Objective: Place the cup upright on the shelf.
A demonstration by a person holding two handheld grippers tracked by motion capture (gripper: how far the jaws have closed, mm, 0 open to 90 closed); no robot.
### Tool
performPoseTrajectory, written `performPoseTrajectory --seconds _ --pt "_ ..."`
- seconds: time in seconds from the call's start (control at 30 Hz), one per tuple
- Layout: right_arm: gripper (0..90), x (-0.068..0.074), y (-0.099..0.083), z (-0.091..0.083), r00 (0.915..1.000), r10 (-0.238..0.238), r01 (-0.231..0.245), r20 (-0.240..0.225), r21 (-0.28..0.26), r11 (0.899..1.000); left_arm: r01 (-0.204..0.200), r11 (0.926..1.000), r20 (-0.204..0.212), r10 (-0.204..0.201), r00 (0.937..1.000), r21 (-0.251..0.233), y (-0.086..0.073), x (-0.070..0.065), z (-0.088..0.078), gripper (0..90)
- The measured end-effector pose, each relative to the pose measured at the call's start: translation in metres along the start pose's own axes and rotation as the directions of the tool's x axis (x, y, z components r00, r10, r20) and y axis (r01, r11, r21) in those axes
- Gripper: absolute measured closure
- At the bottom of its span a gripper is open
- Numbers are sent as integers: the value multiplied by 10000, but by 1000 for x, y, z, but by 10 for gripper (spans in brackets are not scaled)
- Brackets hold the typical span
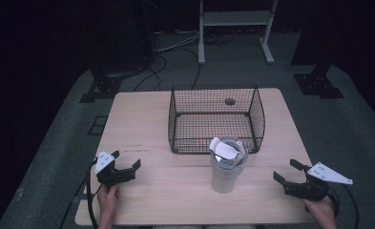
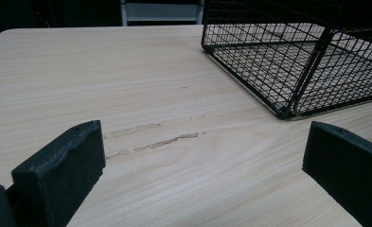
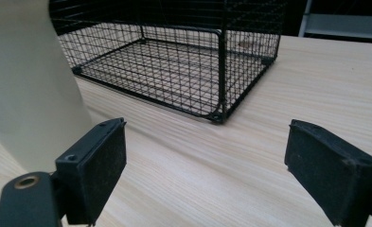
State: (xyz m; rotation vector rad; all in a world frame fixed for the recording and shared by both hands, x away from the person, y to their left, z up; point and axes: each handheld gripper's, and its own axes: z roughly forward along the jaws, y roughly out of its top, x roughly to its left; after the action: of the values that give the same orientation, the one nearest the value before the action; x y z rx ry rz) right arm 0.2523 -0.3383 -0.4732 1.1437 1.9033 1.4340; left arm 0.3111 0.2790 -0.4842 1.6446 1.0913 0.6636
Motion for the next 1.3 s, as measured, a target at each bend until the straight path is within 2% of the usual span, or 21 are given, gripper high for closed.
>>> performPoseTrajectory --seconds 0.23,0.5,0.8,0.93,1.3 --pt "128 10 7 -3 9991 -156 150 -388 -171 9997 -8 10000 14 8 10000 8 0 0 0 0" --pt "127 23 14 1 9945 -640 640 -828 -26 9979 -35 10000 50 35 10000 3 0 -1 0 0" --pt "111 37 20 5 9830 -1077 1095 -1490 37 9940 -42 10000 73 43 10000 -13 0 -1 0 0" --pt "100 42 22 6 9795 -1166 1187 -1640 30 9929 -36 10000 75 36 10000 -10 0 -1 0 0" --pt "70 57 25 13 9636 -1364 1428 -2298 115 9897 -39 10000 75 39 10000 -8 0 -1 0 0"
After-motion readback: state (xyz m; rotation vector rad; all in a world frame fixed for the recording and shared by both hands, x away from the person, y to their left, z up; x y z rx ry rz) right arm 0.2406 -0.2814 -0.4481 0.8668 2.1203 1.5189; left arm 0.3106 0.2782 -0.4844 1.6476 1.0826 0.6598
